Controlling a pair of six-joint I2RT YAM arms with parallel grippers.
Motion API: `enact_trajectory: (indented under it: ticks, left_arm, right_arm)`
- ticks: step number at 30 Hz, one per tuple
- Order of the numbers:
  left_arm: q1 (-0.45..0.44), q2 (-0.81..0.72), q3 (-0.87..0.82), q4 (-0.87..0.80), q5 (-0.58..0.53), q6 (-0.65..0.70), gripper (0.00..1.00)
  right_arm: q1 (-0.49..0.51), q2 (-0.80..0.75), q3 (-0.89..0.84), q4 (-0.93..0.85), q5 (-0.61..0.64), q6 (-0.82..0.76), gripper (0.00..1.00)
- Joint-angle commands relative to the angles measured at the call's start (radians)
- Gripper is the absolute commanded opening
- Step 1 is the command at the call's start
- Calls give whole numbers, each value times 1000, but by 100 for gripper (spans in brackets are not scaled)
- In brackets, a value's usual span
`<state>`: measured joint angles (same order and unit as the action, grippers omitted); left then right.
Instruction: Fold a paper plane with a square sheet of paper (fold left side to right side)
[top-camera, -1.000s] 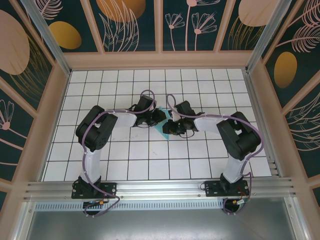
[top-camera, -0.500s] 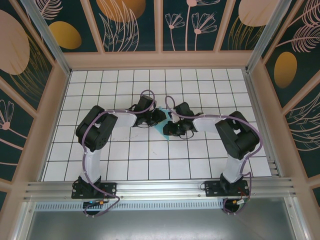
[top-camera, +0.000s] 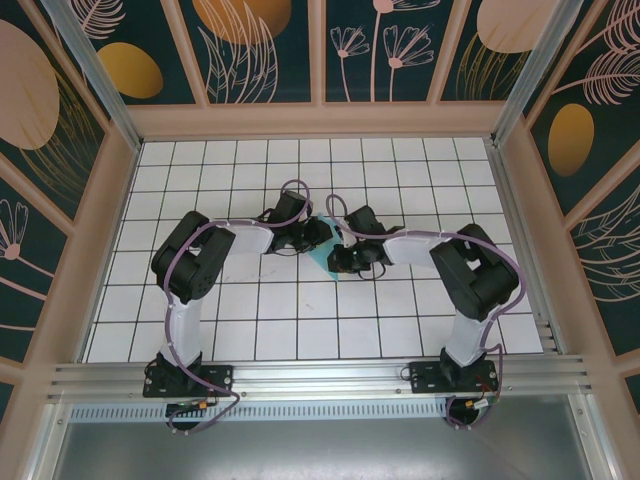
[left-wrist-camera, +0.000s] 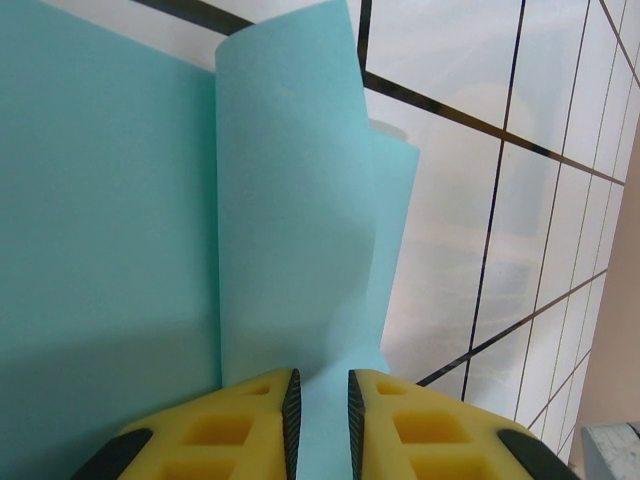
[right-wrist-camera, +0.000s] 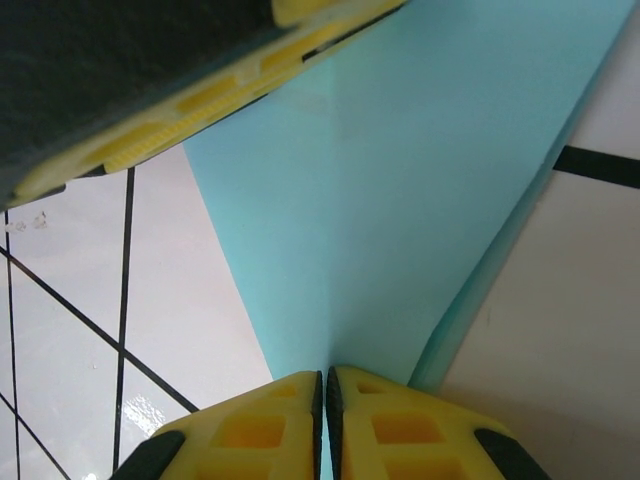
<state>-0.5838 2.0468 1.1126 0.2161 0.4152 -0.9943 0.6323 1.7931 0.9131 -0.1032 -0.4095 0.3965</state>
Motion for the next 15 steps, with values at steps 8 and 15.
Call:
enact_trajectory:
  ticks: [8, 15]
  left_arm:
    - [-3, 39, -24, -74, -55, 31, 23]
    - [-3, 38, -25, -70, -52, 31, 23]
  right_arm:
    - [0, -172, 11, -148, -40, 2, 15]
    - [15, -169, 39, -106, -111, 38, 16]
